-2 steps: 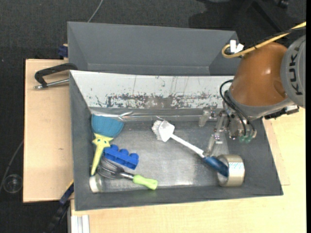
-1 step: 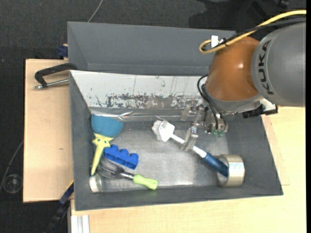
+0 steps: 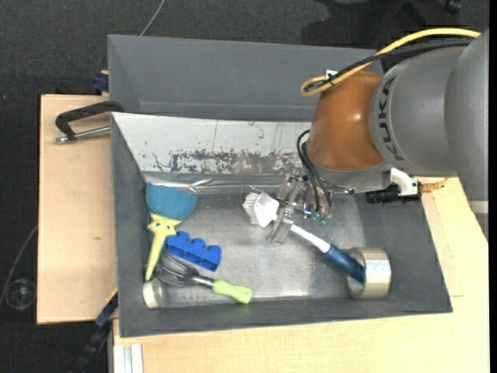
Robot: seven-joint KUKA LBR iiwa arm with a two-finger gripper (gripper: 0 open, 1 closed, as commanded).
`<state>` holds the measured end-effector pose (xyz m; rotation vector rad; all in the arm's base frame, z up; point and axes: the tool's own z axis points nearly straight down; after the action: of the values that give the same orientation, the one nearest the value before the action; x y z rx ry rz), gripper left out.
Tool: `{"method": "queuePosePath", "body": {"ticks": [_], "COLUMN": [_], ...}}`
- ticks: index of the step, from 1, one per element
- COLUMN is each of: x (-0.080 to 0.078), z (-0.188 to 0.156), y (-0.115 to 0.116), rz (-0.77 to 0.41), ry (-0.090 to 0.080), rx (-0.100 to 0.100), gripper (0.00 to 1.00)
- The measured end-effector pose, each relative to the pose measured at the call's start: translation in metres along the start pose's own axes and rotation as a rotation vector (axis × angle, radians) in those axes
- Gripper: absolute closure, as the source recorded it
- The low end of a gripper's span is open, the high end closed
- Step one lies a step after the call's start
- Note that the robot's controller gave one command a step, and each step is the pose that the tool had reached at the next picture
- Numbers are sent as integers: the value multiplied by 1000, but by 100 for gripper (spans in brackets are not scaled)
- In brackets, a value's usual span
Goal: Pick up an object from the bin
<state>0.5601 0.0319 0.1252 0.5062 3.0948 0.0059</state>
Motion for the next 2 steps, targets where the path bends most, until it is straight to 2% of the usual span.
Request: {"method": "queuePosePath", "body": {"ticks": [1,2], "x": [-15,-19], "z": [38,55], "y": [-11,8], "rz": [242,166], "ry": [-2,-3], "rx": [-3,-2], "gripper": [0,100]}}
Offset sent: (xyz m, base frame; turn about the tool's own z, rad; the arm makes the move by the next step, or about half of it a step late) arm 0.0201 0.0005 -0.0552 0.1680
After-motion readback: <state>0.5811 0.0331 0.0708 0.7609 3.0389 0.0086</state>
